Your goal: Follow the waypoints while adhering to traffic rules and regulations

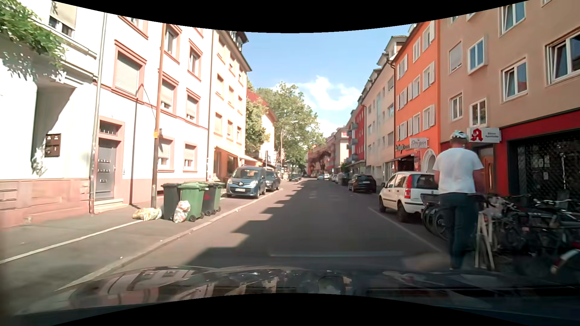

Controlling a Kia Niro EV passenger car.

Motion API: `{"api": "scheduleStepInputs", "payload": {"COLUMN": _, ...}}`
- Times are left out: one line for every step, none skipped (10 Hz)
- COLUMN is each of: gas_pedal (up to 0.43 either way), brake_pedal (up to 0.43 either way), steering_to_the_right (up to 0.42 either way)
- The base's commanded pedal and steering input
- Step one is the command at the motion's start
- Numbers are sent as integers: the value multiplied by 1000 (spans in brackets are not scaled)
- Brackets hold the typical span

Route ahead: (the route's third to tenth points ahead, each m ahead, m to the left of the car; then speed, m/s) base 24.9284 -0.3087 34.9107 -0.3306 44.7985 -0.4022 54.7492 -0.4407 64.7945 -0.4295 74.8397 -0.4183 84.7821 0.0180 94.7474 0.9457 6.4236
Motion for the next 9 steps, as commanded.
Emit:
{"api": "scheduleStepInputs", "payload": {"gas_pedal": 138, "brake_pedal": 0, "steering_to_the_right": 19}}
{"api": "scheduleStepInputs", "payload": {"gas_pedal": 138, "brake_pedal": 0, "steering_to_the_right": 29}}
{"api": "scheduleStepInputs", "payload": {"gas_pedal": 138, "brake_pedal": 0, "steering_to_the_right": 31}}
{"api": "scheduleStepInputs", "payload": {"gas_pedal": 138, "brake_pedal": 0, "steering_to_the_right": 31}}
{"api": "scheduleStepInputs", "payload": {"gas_pedal": 138, "brake_pedal": 0, "steering_to_the_right": 31}}
{"api": "scheduleStepInputs", "payload": {"gas_pedal": 138, "brake_pedal": 0, "steering_to_the_right": 31}}
{"api": "scheduleStepInputs", "payload": {"gas_pedal": 138, "brake_pedal": 0, "steering_to_the_right": 31}}
{"api": "scheduleStepInputs", "payload": {"gas_pedal": 138, "brake_pedal": 0, "steering_to_the_right": 31}}
{"api": "scheduleStepInputs", "payload": {"gas_pedal": 138, "brake_pedal": 0, "steering_to_the_right": 31}}
